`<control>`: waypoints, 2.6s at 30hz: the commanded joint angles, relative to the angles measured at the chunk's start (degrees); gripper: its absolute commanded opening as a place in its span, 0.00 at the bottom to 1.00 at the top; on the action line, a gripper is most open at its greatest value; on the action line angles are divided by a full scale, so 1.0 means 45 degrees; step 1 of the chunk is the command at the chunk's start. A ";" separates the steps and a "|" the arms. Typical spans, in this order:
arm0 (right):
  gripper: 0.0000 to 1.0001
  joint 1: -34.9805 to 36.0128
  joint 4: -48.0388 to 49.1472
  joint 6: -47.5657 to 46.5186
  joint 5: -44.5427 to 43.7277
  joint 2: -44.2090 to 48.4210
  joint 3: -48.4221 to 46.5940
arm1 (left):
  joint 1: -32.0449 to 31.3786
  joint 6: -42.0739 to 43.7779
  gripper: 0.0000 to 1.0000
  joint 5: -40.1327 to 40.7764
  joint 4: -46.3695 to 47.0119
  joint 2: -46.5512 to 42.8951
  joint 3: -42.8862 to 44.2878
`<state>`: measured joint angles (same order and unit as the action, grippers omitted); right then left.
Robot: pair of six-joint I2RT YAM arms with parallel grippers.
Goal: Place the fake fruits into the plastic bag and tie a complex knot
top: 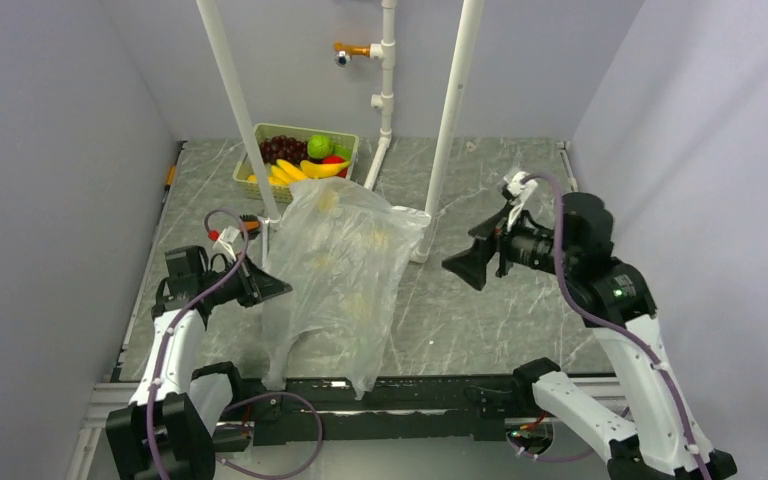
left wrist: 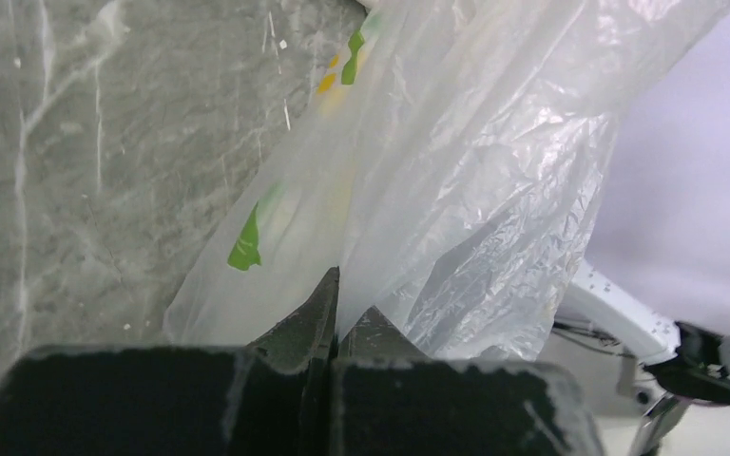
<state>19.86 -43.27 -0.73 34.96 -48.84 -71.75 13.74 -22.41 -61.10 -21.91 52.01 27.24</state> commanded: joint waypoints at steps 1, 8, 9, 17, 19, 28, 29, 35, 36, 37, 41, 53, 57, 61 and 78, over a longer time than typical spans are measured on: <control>0.99 -0.0044 0.0321 0.2673 -0.0359 -0.0426 0.2325 | 0.0297 -0.1424 0.00 0.0212 0.0251 -0.0230 -0.0395; 1.00 0.0763 0.5109 0.6225 0.0422 0.0238 0.6331 | 0.0303 -0.3134 0.00 0.0457 0.1039 -0.0417 -0.1312; 1.00 0.1066 0.5611 0.6443 0.0340 0.0385 0.6763 | 0.0306 -0.3384 0.00 0.0461 0.1185 -0.0380 -0.1503; 0.99 0.3432 0.9359 0.7962 0.0610 -0.0606 0.9031 | 0.0297 -0.3853 0.00 0.0209 0.1735 -0.0239 -0.2073; 0.98 0.3834 0.9481 0.8014 0.0192 -0.0897 0.9281 | 0.0299 -0.4021 0.00 0.0116 0.1993 -0.0136 -0.2145; 0.98 0.3600 0.8419 0.7668 -0.2086 -0.0760 0.9974 | 0.0306 -0.4276 0.00 -0.0117 0.2214 0.0103 -0.2147; 0.98 0.3593 0.8743 0.7983 -0.1954 -0.0833 1.0266 | 0.0302 -0.4301 0.00 -0.0107 0.2264 0.0117 -0.2202; 0.87 0.3791 1.1921 0.9888 -0.0421 -0.2615 1.1608 | 0.0302 -0.4623 0.00 -0.0109 0.2760 0.0414 -0.2336; 0.78 0.3786 1.2222 0.9962 -0.0461 -0.2517 1.1803 | 0.0296 -0.4672 0.00 -0.0123 0.2804 0.0457 -0.2343; 0.67 0.3790 1.2223 0.9967 -0.0457 -0.2405 1.1861 | 0.0305 -0.4700 0.00 -0.0119 0.2870 0.0496 -0.2343; 0.00 0.3065 1.0350 0.9484 0.0624 -0.1677 1.1454 | 0.0472 -0.4343 0.00 -0.0116 0.2157 0.0492 -0.1826; 0.00 -0.1837 0.1716 0.4506 0.3309 0.0368 0.7014 | 0.0043 0.5919 0.00 0.2837 -0.7618 0.2304 0.4945; 0.00 -0.1696 0.2717 0.5482 0.4494 0.0060 0.6783 | -0.1189 0.7142 0.57 0.2867 -0.8308 0.1261 0.6170; 0.00 -0.1558 0.2754 0.5549 0.4923 0.0096 0.6481 | -0.1511 0.8845 0.99 0.2691 -0.7700 -0.1054 0.7033; 0.00 -0.0927 0.4603 0.7191 0.5102 0.0424 0.6758 | -1.5032 1.1702 0.99 1.0763 0.1889 -0.1459 0.4248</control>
<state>15.42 -28.45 27.05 58.04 -48.25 -40.25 -41.95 27.94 -27.81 -27.73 41.52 43.94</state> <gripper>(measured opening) 0.008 0.994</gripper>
